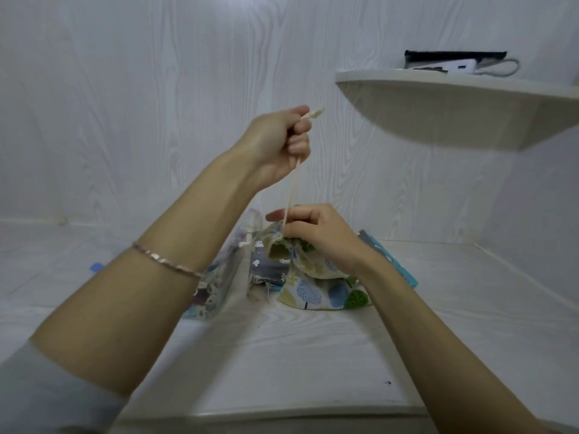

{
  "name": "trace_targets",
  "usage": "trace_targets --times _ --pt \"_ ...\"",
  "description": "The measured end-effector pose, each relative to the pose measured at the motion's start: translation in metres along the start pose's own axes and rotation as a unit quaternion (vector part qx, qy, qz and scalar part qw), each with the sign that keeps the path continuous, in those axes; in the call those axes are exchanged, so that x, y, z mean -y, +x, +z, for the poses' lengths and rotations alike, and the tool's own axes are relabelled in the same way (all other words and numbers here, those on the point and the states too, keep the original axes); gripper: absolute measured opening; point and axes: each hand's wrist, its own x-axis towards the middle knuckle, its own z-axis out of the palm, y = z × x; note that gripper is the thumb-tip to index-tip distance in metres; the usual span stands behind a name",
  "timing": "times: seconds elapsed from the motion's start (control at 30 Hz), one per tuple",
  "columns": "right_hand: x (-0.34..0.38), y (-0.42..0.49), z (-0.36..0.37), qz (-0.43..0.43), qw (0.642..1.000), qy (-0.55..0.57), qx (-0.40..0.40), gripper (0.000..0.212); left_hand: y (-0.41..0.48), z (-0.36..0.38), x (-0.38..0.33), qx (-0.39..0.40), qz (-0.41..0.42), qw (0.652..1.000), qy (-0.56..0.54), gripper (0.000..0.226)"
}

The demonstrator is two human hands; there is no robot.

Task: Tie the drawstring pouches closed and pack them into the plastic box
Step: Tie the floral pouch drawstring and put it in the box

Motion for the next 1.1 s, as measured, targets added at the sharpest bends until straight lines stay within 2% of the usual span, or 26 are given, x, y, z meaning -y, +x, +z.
trace_targets --times 0.07,0.1,0.13,0.2,0.23,0.27,0.3,0.4,0.47,0.53,0.6,0.7,0.77,0.93,1.0,1.1 --pt "0.003 -0.004 -0.002 -0.015 1.000 0.018 -0.007 0.018 0.012 0.004 0.007 -0.029 0.024 0.997 0.068 0.026" --pt "0.002 -0.005 -0.004 -0.018 0.999 0.022 -0.020 0.019 0.018 0.001 0.012 -0.045 0.028 0.984 0.169 0.026" --pt "-0.001 -0.005 -0.007 -0.021 0.999 0.016 -0.039 0.026 0.020 -0.003 0.019 -0.052 0.018 0.951 0.306 0.031" --pt "-0.006 -0.004 -0.013 -0.023 0.997 0.002 -0.075 0.037 0.017 -0.016 0.036 -0.062 -0.014 0.822 0.565 0.051" --pt "-0.009 -0.003 -0.017 -0.020 0.996 0.008 -0.088 0.037 0.011 -0.022 0.043 -0.061 -0.003 0.773 0.632 0.049" --pt "-0.011 -0.003 -0.021 -0.018 0.995 0.019 -0.096 0.036 0.003 -0.027 0.049 -0.040 0.022 0.761 0.647 0.043" --pt "-0.013 -0.003 -0.023 -0.016 0.994 0.039 -0.102 0.033 -0.005 -0.031 0.053 -0.004 0.041 0.772 0.634 0.042" --pt "-0.018 -0.004 -0.026 0.001 0.988 0.112 -0.110 0.020 -0.030 -0.046 0.058 0.088 0.014 0.852 0.516 0.029" --pt "-0.018 -0.005 -0.025 0.011 0.984 0.138 -0.115 0.018 -0.035 -0.056 0.063 0.083 0.014 0.893 0.443 0.023" --pt "-0.018 -0.006 -0.025 0.025 0.980 0.148 -0.133 0.016 -0.036 -0.062 0.069 0.038 0.023 0.909 0.413 0.021" --pt "-0.015 -0.008 -0.026 0.044 0.974 0.167 -0.146 0.012 -0.034 -0.067 0.073 0.031 0.007 0.904 0.426 0.020" --pt "-0.014 -0.012 -0.026 0.064 0.978 0.147 -0.134 0.012 -0.034 -0.068 0.076 0.077 -0.053 0.889 0.448 0.021" --pt "-0.015 -0.013 -0.024 0.071 0.981 0.132 -0.120 0.013 -0.037 -0.065 0.078 0.088 -0.054 0.886 0.451 0.018" --pt "-0.011 -0.017 -0.029 0.096 0.981 0.153 -0.073 0.012 -0.042 -0.060 0.085 0.029 0.016 0.877 0.479 0.017" --pt "-0.011 -0.018 -0.031 0.103 0.982 0.144 -0.070 0.018 -0.040 -0.061 0.086 0.011 0.003 0.875 0.484 0.017" --pt "-0.013 -0.020 -0.030 0.094 0.986 0.074 -0.118 0.027 -0.038 -0.059 0.086 -0.008 -0.034 0.880 0.473 0.022"
